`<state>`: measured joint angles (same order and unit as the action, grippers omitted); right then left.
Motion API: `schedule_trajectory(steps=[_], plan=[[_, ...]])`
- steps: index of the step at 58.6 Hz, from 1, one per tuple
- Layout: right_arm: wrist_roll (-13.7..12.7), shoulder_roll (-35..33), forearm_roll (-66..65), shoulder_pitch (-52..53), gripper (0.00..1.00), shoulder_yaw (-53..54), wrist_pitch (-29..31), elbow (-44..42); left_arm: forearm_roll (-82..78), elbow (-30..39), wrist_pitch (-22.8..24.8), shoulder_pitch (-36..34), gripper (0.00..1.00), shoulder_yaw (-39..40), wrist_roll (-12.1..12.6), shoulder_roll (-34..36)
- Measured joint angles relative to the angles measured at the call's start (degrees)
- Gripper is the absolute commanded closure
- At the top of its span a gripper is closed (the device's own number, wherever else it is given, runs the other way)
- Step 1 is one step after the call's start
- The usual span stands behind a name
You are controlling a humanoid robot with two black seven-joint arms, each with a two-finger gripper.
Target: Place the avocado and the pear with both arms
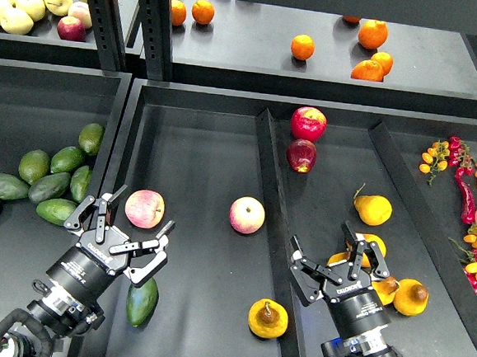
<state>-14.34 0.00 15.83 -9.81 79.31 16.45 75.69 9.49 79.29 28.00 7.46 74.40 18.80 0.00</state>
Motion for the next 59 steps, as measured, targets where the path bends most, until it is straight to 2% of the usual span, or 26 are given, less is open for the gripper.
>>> schedule_trajectory(steps=[12, 59], plan=[[-0.02, 0.0, -0.01, -0.52, 0.0, 0.69, 0.26, 0.0, 0.12, 0.0, 0.0, 0.99, 0.0, 0.32, 0.88, 0.0], [-0.16, 0.0, 0.07, -2.19, 0.0, 0.54, 1.25, -0.02, 0.7, -0.42, 0.0, 2.22, 0.0, -0.06, 0.85, 0.0]])
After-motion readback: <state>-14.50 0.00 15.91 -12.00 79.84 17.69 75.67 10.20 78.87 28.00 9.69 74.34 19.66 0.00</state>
